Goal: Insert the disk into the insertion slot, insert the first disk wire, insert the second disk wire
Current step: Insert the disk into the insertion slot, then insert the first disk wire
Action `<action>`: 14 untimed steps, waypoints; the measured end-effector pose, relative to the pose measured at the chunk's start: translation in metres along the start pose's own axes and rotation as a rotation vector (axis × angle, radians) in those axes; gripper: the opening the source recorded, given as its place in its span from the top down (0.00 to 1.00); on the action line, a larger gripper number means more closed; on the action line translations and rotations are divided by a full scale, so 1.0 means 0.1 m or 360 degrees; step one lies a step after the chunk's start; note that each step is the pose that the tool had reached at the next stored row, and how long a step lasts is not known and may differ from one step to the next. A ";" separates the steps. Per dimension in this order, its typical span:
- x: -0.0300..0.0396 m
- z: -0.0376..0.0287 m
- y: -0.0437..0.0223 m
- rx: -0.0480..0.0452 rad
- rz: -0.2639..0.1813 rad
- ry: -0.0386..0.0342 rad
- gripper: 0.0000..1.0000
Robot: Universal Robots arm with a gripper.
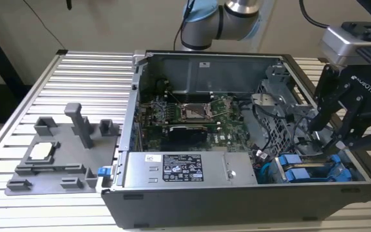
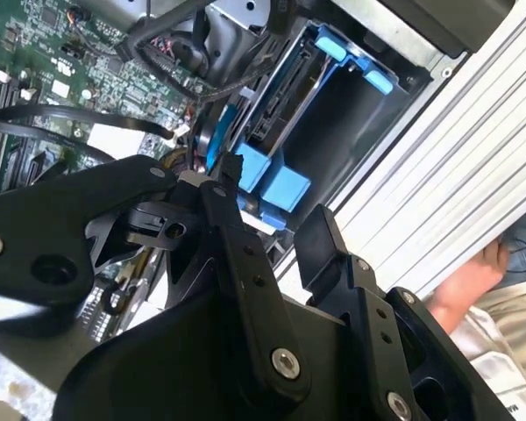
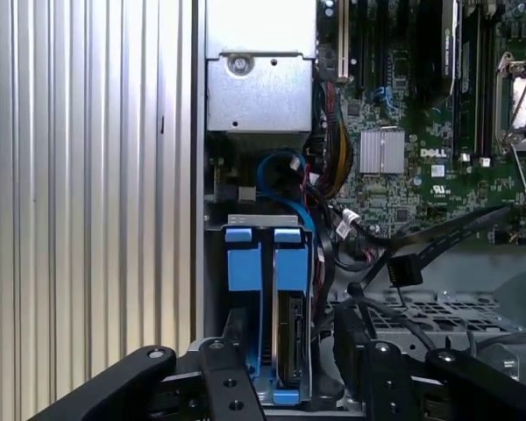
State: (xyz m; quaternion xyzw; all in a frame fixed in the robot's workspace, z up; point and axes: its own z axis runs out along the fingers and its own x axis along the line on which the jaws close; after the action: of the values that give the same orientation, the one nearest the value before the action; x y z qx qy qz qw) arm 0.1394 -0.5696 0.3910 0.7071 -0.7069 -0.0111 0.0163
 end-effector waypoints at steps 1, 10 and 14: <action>0.000 -0.001 -0.022 0.0000 -0.0001 0.0000 0.47; 0.000 -0.007 -0.198 0.0000 -0.0007 0.0000 0.47; -0.004 -0.009 -0.259 0.0000 -0.0009 0.0000 0.47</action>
State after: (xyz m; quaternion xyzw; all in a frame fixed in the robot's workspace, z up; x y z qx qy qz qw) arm 0.1654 -0.5691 0.3909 0.7090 -0.7049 -0.0111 0.0163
